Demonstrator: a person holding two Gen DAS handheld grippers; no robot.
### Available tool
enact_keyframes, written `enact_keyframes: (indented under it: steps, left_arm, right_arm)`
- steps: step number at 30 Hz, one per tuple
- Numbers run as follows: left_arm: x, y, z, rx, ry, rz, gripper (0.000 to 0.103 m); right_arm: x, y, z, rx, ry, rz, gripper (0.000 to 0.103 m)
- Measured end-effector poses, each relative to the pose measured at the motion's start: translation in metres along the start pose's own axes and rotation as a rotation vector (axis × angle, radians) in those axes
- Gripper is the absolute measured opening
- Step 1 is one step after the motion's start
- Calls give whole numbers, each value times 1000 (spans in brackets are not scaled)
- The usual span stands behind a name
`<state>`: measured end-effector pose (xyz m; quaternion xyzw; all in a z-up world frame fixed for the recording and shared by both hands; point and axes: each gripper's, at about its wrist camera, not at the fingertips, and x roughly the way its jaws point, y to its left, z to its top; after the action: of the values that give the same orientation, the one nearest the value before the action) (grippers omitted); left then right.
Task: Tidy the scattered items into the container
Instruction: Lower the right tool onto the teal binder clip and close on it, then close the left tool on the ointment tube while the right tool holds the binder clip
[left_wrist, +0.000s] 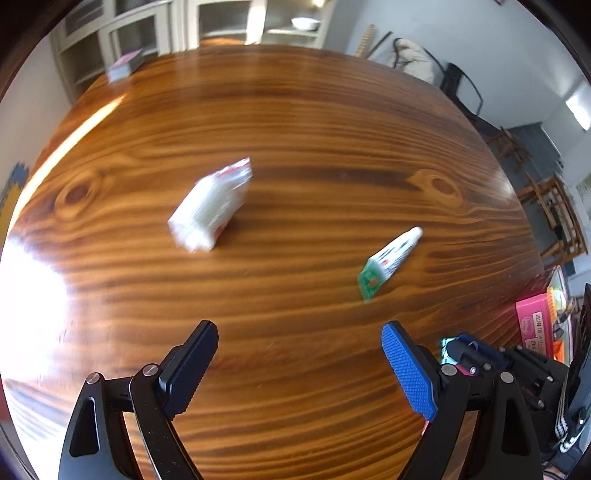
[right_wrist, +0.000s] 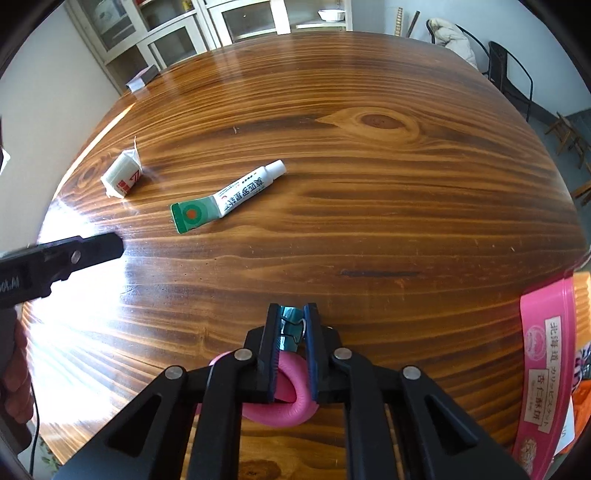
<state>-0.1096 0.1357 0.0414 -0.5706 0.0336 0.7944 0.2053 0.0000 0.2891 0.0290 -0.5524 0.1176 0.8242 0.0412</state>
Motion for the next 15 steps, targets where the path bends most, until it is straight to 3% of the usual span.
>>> enact_keyframes:
  steps: [9, 13, 14, 15]
  left_arm:
    - [35, -71, 28, 229, -6, -15, 92]
    - [45, -80, 30, 286, 0, -2, 91]
    - [47, -80, 31, 292, 6, 0, 84]
    - [49, -79, 29, 292, 19, 0, 67]
  right_arm:
    - [0, -8, -2, 49, -7, 14, 12]
    - [-4, -19, -3, 77, -7, 39, 12]
    - [-5, -20, -3, 81, -10, 44, 13]
    - [-4, -20, -3, 82, -13, 48, 16]
